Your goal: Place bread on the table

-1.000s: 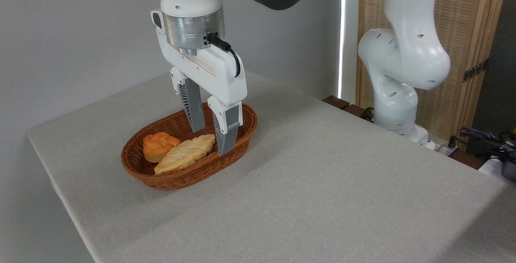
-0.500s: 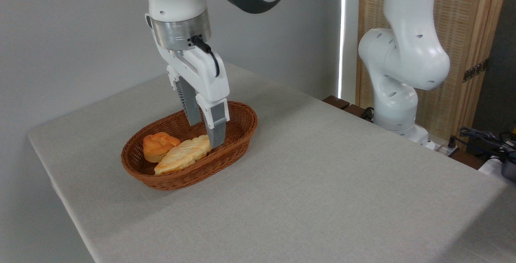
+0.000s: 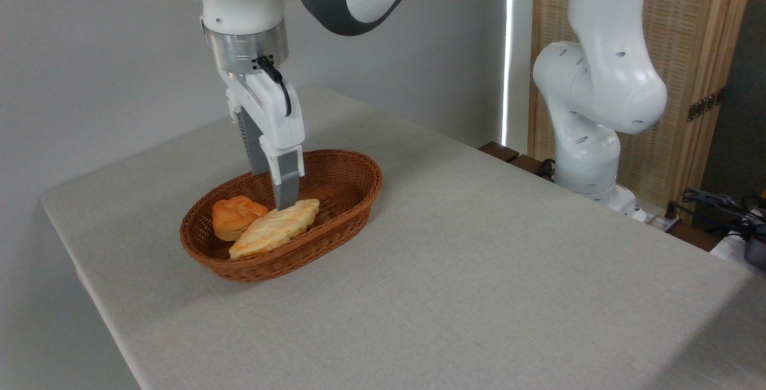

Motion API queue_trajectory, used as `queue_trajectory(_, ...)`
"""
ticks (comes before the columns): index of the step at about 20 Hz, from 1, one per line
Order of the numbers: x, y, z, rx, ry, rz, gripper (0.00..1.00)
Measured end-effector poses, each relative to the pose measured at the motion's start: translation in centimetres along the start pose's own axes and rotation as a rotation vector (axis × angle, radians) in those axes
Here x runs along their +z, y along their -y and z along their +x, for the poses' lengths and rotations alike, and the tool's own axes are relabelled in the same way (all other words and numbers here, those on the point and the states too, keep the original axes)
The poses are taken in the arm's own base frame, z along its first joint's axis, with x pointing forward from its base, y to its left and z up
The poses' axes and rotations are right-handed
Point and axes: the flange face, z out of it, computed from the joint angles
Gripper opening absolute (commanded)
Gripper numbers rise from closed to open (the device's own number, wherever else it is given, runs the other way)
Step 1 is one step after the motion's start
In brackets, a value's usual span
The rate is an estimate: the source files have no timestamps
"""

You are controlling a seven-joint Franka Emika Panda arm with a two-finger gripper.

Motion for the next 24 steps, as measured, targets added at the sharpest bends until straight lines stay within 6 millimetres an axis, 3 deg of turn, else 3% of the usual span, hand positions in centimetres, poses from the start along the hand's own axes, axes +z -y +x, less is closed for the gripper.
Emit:
queue_trajectory(8, 0.8, -0.7, 1.0, 0.012, -0.020, -0.006, 1.00)
queue_trajectory(24, 1.3, 0.6, 1.0, -0.004, -0.023, 0.001, 1.00)
